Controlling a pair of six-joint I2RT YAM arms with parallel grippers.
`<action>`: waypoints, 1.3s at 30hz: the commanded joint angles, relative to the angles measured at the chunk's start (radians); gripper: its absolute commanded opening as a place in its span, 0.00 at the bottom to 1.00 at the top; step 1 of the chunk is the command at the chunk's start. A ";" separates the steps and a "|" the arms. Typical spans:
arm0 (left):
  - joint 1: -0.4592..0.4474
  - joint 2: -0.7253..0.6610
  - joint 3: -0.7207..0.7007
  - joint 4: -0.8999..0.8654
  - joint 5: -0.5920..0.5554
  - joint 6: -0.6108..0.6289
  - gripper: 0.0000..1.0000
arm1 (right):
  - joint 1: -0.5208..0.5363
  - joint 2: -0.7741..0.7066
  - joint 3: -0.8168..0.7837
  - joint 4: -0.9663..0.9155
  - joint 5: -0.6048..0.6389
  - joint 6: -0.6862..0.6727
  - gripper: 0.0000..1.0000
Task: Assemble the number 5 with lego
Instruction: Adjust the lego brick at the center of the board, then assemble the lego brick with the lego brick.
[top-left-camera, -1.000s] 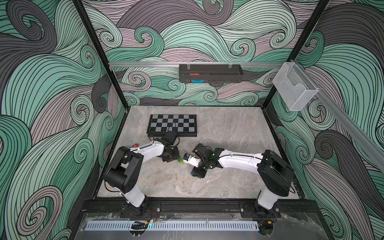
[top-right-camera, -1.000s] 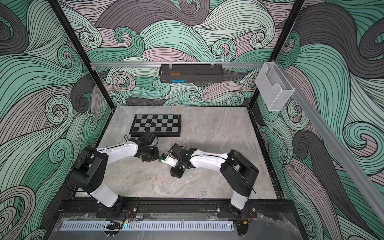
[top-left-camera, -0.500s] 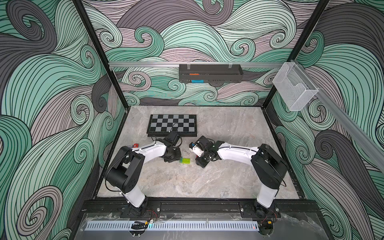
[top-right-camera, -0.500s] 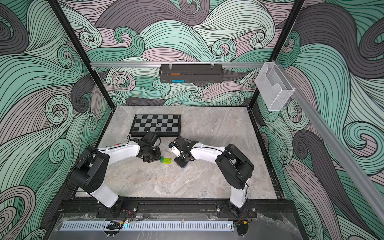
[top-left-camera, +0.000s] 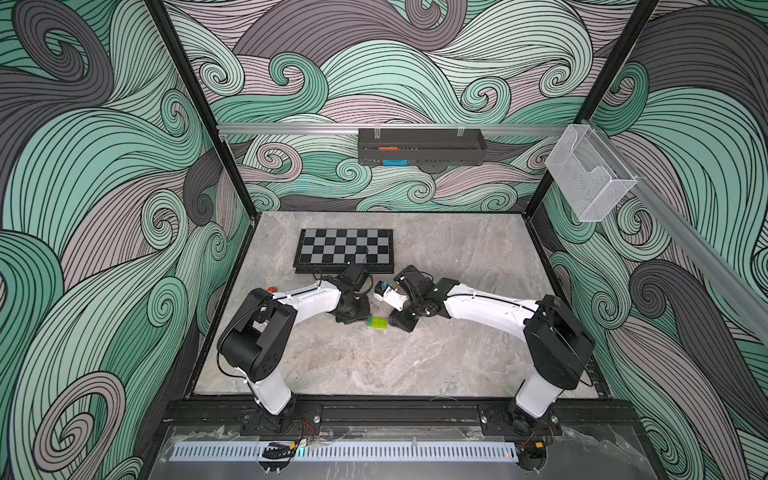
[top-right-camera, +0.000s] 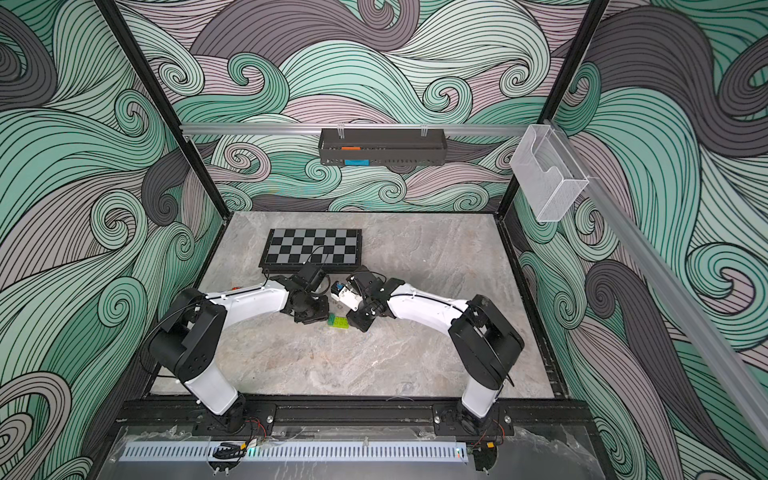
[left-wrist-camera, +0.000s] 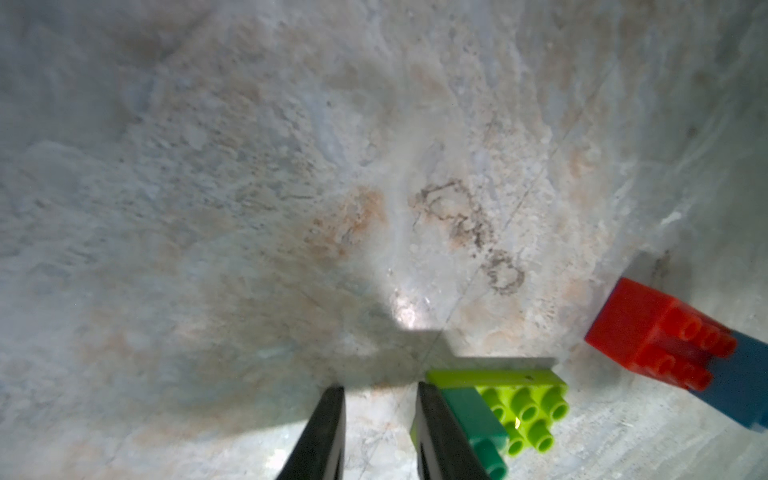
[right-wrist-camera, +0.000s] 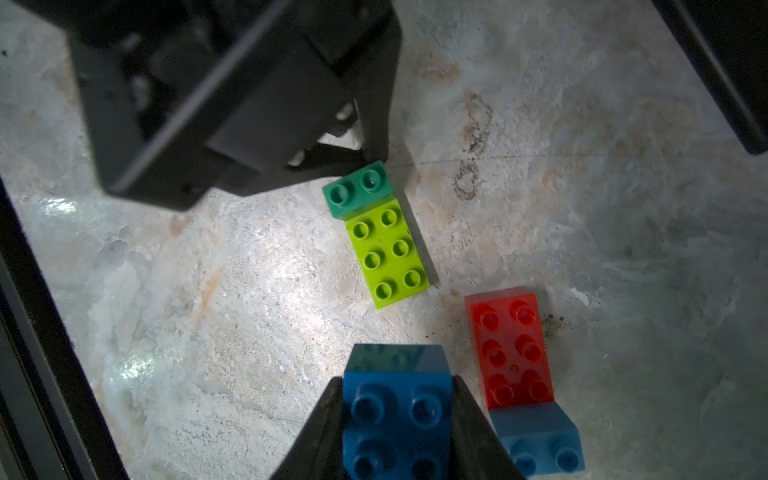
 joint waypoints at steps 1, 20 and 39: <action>-0.004 0.009 -0.053 -0.122 -0.005 0.008 0.34 | 0.009 0.007 0.063 -0.031 -0.069 -0.088 0.36; 0.173 -0.357 -0.313 -0.143 0.072 -0.031 0.35 | 0.044 0.257 0.385 -0.242 -0.117 -0.358 0.36; 0.179 -0.327 -0.298 -0.158 0.071 -0.004 0.35 | 0.029 0.368 0.468 -0.257 -0.104 -0.443 0.36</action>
